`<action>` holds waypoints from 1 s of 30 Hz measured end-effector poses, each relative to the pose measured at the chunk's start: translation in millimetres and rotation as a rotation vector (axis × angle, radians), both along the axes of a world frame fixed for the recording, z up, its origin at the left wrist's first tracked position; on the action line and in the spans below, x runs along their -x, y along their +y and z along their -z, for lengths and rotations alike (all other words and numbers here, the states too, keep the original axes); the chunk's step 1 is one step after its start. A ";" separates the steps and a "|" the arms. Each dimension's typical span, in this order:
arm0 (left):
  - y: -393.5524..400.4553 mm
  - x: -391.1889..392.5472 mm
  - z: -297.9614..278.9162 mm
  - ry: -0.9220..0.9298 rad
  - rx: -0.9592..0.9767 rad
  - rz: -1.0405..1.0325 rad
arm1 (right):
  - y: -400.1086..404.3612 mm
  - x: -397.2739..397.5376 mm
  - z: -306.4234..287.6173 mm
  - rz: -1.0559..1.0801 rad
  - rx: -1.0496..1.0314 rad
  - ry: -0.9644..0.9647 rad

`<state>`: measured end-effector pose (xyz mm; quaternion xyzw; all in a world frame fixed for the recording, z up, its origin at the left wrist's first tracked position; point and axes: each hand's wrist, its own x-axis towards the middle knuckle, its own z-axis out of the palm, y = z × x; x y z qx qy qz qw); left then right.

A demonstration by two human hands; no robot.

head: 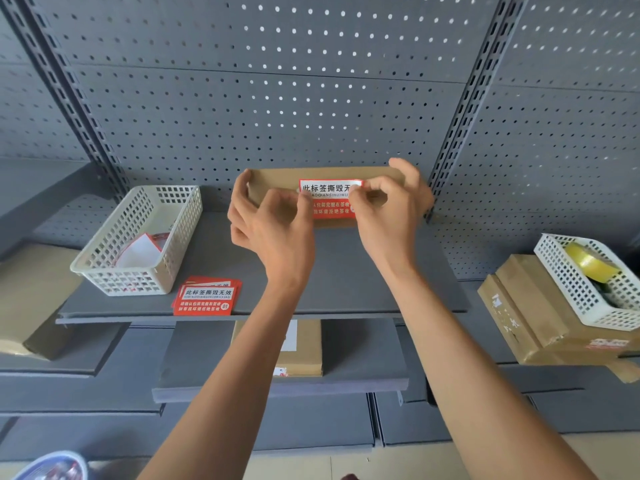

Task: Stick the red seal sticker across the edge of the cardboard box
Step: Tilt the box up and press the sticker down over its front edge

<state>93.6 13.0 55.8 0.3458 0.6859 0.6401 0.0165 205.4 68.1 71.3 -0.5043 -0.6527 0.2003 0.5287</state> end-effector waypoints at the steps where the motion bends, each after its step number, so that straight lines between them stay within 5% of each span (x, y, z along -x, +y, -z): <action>1: 1.0 0.1 -0.1 0.010 0.000 -0.006 | 1.8 0.0 -0.4 0.005 -0.007 -0.002; 30: 12.9 2.6 -2.5 0.051 0.029 -0.080 | 9.5 3.3 -2.0 0.072 -0.016 -0.091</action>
